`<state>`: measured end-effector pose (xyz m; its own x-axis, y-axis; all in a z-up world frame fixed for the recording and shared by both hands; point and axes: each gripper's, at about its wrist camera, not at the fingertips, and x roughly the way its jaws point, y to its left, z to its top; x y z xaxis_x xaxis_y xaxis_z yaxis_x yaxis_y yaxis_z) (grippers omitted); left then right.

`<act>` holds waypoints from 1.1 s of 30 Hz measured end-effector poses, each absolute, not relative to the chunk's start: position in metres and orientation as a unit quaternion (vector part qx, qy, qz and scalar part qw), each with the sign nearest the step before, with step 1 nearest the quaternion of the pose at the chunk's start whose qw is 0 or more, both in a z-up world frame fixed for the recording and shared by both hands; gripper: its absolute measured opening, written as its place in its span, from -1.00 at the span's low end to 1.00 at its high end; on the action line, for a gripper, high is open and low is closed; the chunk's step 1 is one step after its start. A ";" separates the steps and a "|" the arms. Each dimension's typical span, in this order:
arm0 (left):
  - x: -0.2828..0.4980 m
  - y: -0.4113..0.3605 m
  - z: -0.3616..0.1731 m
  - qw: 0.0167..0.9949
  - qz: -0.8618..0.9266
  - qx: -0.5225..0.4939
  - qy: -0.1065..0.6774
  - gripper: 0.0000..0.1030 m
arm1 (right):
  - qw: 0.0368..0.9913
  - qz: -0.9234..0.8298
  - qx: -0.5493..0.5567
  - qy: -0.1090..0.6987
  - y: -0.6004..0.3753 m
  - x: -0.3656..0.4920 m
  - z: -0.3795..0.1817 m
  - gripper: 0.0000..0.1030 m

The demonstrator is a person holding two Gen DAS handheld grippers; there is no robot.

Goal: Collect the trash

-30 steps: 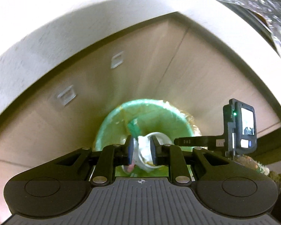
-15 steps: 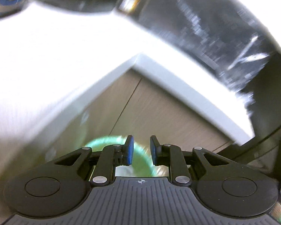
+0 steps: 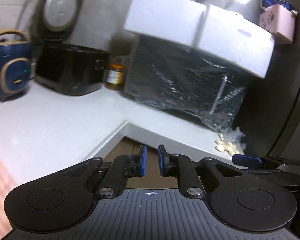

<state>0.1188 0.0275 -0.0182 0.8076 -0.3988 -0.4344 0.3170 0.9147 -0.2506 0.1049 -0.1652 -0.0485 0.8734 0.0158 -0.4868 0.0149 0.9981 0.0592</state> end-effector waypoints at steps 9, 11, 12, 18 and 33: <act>0.036 0.006 -0.010 0.956 -0.102 -0.058 0.268 -0.69 | 0.968 0.050 0.049 0.241 -0.179 0.037 -0.052 0.64; 0.021 0.002 -0.008 0.959 -0.099 -0.043 0.262 -0.69 | 0.966 0.069 0.058 0.242 -0.181 0.027 -0.053 0.64; 0.016 -0.001 -0.007 0.961 -0.094 -0.034 0.260 -0.69 | 0.966 0.076 0.059 0.238 -0.181 0.022 -0.053 0.64; -0.007 -0.012 -0.007 0.963 -0.075 -0.015 0.259 -0.69 | 0.968 0.088 0.048 0.232 -0.179 0.002 -0.052 0.64; -0.018 -0.019 -0.005 0.964 -0.063 -0.014 0.256 -0.69 | 0.966 0.104 0.048 0.233 -0.186 -0.005 -0.053 0.64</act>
